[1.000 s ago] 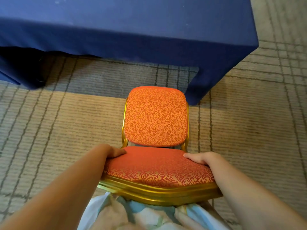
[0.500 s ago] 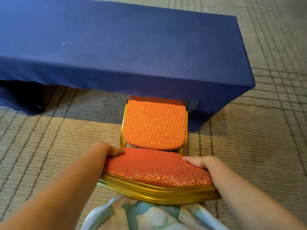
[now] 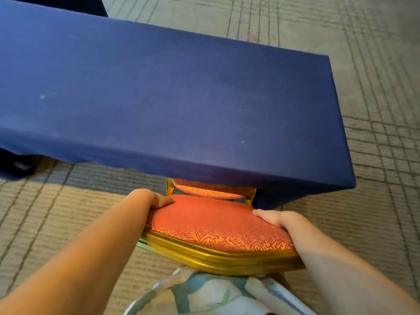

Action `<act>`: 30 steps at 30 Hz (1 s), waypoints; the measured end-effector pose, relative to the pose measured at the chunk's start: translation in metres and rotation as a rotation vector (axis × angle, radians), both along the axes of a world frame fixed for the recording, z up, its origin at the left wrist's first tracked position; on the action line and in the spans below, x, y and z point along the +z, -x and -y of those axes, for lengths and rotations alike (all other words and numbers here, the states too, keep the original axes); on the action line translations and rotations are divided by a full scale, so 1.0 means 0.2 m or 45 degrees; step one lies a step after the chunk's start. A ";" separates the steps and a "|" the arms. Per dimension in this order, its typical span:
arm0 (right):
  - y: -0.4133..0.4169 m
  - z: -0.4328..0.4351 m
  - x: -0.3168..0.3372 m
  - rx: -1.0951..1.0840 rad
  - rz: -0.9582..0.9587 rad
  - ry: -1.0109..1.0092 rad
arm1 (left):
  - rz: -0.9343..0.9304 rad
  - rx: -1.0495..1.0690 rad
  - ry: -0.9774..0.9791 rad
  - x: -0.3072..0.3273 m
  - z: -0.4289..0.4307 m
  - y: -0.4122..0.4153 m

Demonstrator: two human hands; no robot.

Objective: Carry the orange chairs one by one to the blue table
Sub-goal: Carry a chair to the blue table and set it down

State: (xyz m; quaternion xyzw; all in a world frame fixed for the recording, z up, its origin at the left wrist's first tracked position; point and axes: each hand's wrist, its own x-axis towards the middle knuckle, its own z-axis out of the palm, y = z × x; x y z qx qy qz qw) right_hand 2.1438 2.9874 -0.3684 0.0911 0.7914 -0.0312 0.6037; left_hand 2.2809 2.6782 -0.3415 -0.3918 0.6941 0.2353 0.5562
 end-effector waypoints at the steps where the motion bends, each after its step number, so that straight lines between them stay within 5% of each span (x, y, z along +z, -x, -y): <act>1: 0.04 0.00 0.00 0.005 -0.017 0.000 | -0.004 -0.036 0.001 -0.02 0.00 0.04; 21: 0.26 0.13 0.12 0.314 -0.139 0.061 | -0.182 -0.143 0.087 0.03 0.00 0.31; 30: 0.03 0.53 0.48 0.365 -0.498 0.510 | -0.747 0.097 0.312 0.28 0.02 0.07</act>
